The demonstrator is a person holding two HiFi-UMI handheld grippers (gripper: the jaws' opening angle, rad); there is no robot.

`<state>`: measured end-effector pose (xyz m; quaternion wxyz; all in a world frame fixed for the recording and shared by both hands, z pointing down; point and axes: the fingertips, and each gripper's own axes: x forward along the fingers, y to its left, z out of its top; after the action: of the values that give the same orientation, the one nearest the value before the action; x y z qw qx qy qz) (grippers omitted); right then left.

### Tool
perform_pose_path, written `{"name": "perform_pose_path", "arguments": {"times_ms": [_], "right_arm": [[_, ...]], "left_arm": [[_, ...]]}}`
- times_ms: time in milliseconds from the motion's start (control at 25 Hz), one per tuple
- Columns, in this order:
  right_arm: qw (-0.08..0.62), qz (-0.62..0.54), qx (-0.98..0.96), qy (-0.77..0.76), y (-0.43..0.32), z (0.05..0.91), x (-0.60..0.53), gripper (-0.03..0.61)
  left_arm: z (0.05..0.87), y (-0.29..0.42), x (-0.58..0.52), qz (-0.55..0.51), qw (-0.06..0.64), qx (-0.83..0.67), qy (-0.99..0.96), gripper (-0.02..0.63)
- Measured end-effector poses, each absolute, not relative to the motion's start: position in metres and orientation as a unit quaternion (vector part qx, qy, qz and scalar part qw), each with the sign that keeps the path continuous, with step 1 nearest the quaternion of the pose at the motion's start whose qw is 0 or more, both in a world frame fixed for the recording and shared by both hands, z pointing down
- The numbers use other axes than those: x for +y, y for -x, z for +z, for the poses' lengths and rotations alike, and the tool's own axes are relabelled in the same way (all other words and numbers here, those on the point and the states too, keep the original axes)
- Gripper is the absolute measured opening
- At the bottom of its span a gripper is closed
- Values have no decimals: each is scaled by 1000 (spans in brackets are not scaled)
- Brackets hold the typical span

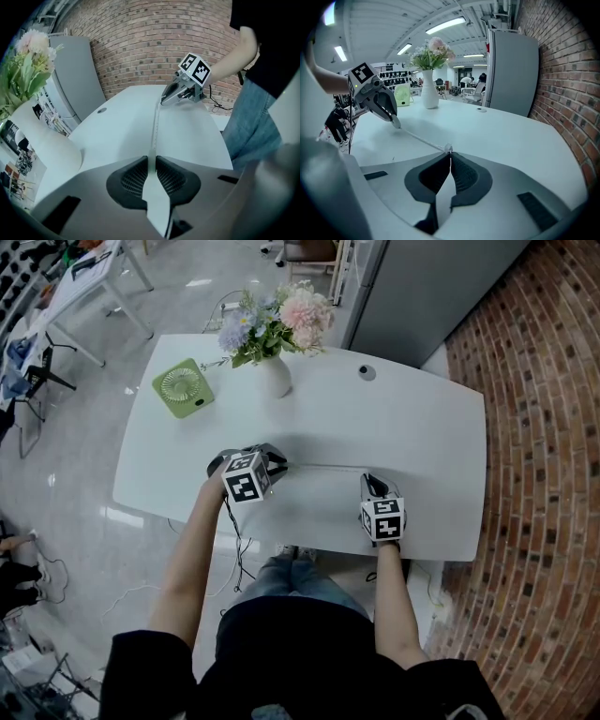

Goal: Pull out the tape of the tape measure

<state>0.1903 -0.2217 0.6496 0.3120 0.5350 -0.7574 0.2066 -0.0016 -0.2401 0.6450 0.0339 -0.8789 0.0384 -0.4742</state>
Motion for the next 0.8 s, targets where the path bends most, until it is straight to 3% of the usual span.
{"name": "perform_pose_path", "arguments": {"times_ms": [800], "right_arm": [[336,239,-749,-518,-192,674,-212,24]], "left_arm": [[659,-2,-243,-485,25,43,873,97]]}}
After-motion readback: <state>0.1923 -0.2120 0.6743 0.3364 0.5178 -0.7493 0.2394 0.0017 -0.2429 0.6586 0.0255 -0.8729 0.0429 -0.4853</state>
